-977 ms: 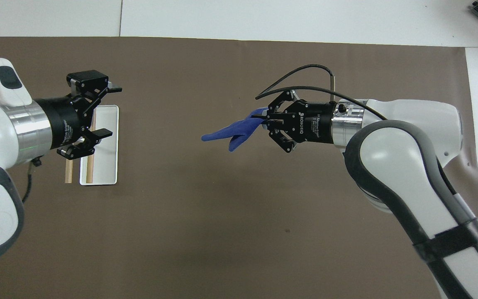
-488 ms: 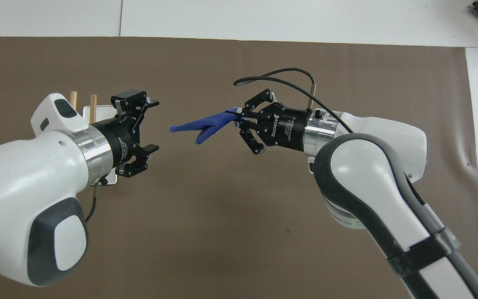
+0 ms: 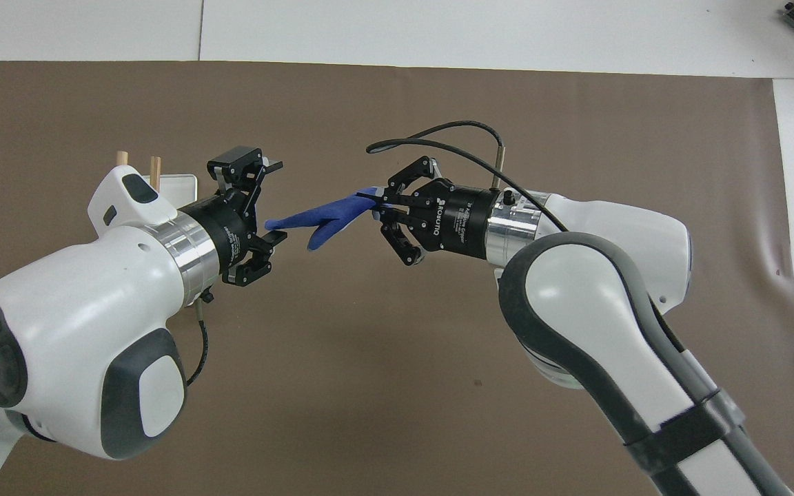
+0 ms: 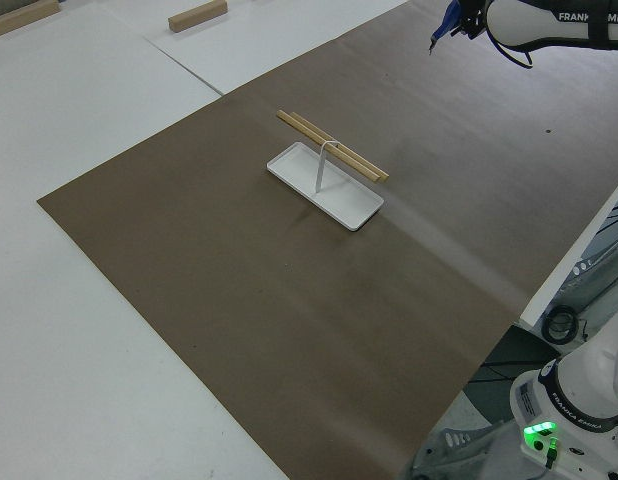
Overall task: Right arm passes towel to left arm to hang
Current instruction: 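Close the left gripper on the towel held by the right gripper, then open the right gripper and withdraw it while the left gripper pulls away, then lower the towel with the left gripper over the wooden rack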
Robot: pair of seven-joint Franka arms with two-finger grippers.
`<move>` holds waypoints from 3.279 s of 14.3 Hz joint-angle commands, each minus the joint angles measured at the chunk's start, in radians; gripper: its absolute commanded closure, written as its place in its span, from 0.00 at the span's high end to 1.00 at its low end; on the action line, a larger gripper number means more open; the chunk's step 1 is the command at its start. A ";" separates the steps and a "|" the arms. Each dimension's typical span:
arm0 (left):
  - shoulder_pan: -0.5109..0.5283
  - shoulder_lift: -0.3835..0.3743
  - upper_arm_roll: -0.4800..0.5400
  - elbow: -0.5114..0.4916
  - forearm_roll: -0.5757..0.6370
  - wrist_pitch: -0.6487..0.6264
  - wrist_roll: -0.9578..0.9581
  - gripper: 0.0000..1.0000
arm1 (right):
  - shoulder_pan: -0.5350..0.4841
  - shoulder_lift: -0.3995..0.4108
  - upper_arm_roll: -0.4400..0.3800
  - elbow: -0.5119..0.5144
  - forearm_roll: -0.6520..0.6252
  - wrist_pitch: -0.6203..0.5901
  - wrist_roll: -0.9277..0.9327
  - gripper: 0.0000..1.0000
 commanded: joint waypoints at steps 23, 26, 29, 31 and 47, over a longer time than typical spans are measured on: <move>0.032 0.102 0.134 0.002 -0.008 0.072 0.552 0.00 | -0.016 -0.027 0.002 -0.049 -0.325 0.015 -0.225 1.00; 0.032 0.129 0.191 0.002 -0.008 0.075 0.644 0.00 | -0.056 -0.029 0.000 -0.047 -0.761 -0.065 -0.291 1.00; 0.032 0.151 0.237 0.005 -0.010 0.078 0.708 0.00 | -0.125 -0.029 0.000 -0.047 -1.098 -0.111 -0.410 1.00; 0.034 0.155 0.251 0.017 -0.010 0.076 0.727 0.00 | -0.180 -0.031 0.000 -0.046 -1.266 -0.167 -0.568 1.00; 0.040 0.142 0.470 0.183 0.146 -0.218 0.814 0.00 | -0.374 -0.123 -0.153 0.296 -1.393 -0.782 -0.943 1.00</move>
